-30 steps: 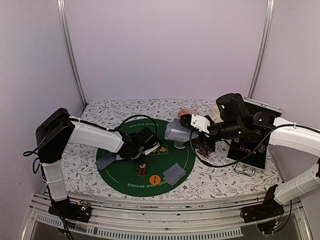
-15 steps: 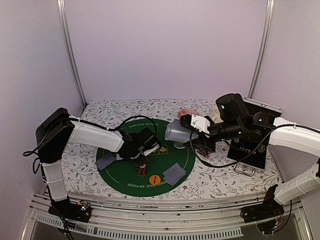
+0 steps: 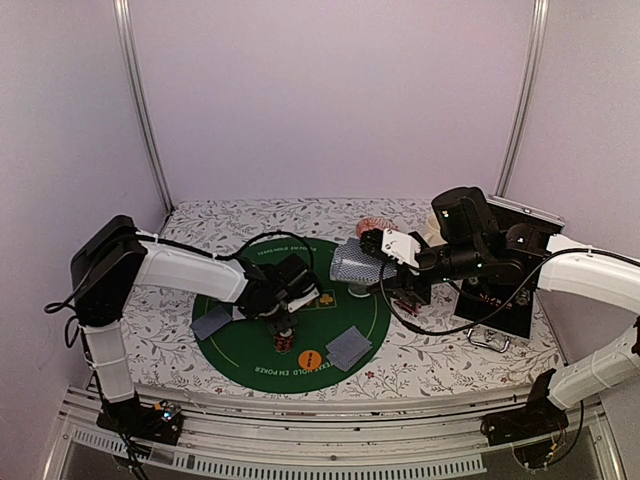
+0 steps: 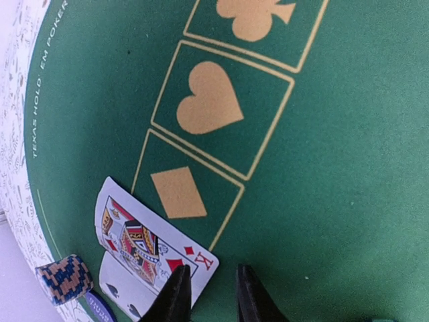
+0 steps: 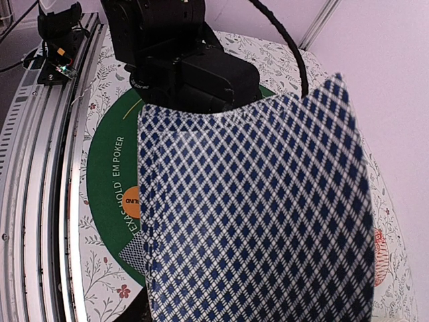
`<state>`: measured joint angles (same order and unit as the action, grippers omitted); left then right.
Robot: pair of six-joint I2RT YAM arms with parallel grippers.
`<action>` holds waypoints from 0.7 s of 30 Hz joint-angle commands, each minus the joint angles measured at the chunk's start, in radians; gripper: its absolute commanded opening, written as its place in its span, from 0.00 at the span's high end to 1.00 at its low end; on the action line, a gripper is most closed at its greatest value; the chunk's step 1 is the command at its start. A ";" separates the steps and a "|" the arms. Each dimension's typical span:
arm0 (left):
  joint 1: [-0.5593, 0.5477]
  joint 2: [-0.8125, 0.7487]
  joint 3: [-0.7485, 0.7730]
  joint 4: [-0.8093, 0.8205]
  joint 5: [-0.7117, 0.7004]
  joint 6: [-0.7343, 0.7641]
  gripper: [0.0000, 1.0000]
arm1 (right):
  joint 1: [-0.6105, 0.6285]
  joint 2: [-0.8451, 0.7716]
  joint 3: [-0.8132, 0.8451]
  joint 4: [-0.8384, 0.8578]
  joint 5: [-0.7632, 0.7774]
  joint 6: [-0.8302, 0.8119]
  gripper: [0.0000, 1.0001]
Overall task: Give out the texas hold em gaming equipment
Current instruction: Flop the poker card into the community card area.
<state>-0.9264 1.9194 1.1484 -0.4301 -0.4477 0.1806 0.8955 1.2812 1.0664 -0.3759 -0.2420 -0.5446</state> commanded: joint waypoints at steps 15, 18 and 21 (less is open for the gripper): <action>0.026 -0.257 0.053 0.091 0.130 -0.096 0.49 | -0.005 -0.032 0.019 0.004 -0.009 -0.006 0.57; 0.033 -0.366 0.033 0.159 0.227 -0.116 0.27 | -0.005 -0.033 0.018 0.004 -0.008 -0.006 0.57; 0.039 -0.497 -0.021 0.276 0.392 -0.139 0.10 | -0.005 -0.031 0.017 0.005 -0.010 -0.005 0.57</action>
<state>-0.9016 1.5845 1.1698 -0.3298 -0.2626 0.0895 0.8951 1.2812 1.0664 -0.3779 -0.2420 -0.5472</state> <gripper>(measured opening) 0.826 0.434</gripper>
